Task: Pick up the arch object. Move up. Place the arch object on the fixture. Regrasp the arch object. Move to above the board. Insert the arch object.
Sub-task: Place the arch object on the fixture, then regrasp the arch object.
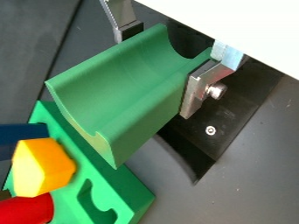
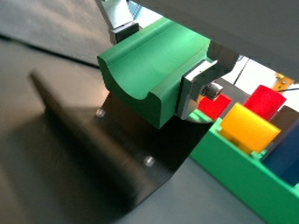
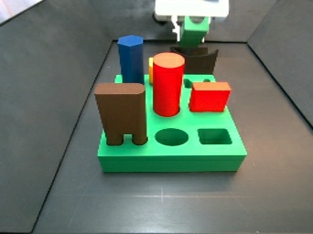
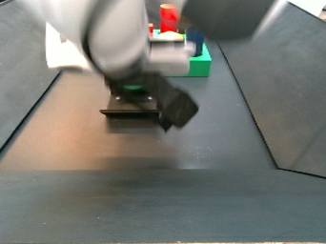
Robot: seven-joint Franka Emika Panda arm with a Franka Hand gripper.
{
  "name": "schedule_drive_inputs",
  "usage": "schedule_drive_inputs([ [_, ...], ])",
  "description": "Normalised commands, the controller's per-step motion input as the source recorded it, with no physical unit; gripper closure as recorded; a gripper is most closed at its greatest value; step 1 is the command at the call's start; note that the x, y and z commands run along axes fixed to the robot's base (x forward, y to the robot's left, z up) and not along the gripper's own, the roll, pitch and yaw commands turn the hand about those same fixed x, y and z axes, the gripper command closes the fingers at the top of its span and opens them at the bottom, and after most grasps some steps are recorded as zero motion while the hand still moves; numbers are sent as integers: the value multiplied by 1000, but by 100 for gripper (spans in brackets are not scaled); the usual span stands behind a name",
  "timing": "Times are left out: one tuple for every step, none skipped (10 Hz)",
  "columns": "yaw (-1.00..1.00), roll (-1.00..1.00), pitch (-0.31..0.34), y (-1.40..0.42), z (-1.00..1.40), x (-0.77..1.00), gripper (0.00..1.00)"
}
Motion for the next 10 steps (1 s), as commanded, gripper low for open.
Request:
schedule_drive_inputs([
  [-101, -309, 33, 116, -1000, 186, 100],
  [-91, -206, 27, 113, -988, 195, 100],
  [-87, -176, 27, 101, -790, 159, 100],
  [-82, -164, 24, 83, -610, 132, 100],
  [-71, -124, 26, 85, -505, 98, 100],
  [-65, -112, 21, 64, -507, 80, 100],
  [0, 0, 0, -500, -167, 0, 100],
  [0, 0, 0, 0, 0, 0, 0],
  [-25, 52, 63, 0, 1000, 0, 0],
  [-24, 60, 63, 2, 1000, -3, 0],
])
